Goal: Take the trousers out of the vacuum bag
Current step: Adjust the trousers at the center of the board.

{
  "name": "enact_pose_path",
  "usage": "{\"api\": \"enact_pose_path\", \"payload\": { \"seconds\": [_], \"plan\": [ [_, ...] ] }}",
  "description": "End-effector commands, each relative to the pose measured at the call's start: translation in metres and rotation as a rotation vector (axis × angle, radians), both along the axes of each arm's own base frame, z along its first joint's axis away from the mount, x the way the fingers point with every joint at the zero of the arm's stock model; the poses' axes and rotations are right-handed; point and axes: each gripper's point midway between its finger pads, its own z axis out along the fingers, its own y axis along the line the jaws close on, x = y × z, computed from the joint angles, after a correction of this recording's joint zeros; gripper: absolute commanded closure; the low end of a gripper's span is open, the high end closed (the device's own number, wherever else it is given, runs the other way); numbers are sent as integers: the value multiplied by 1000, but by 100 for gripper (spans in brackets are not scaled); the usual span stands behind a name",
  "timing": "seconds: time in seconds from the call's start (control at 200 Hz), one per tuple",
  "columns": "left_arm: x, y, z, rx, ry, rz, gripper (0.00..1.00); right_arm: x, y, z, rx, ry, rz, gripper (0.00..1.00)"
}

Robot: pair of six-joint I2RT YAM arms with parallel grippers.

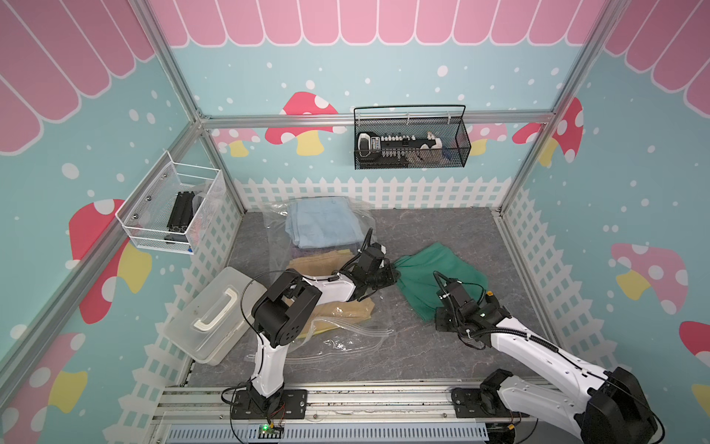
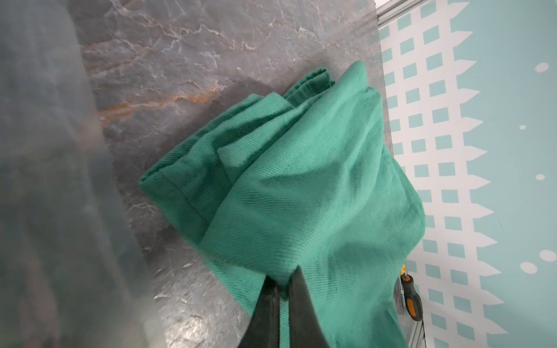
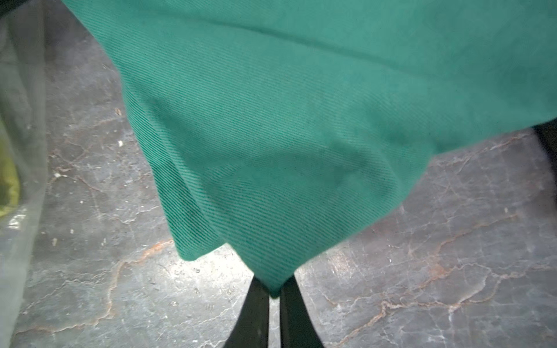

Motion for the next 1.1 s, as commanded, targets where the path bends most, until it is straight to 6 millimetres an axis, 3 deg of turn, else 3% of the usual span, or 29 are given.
{"api": "enact_pose_path", "payload": {
  "seconds": [0.0,0.125,0.25,0.295,0.33,0.47,0.68,0.855,1.096],
  "plan": [
    [4,5,25,-46,-33,17,95,-3,5,3,0,8,26,91],
    [2,12,28,-8,-39,21,97,-8,14,-10,-7,58,85,92],
    [1,25,3,59,3,38,98,-15,23,-20,14,98,140,91],
    [2,28,-7,64,21,40,98,-17,26,-20,30,104,160,83],
    [4,31,-15,69,36,43,98,-18,27,-19,35,103,169,70],
    [4,35,-34,83,67,47,99,-10,22,3,31,32,153,53],
    [0,38,-51,115,106,41,95,23,20,34,41,-24,117,52],
    [6,31,-46,121,99,17,94,40,39,46,66,-37,202,52],
    [14,22,-22,91,59,19,94,53,44,25,-3,1,266,50]
  ]
}}
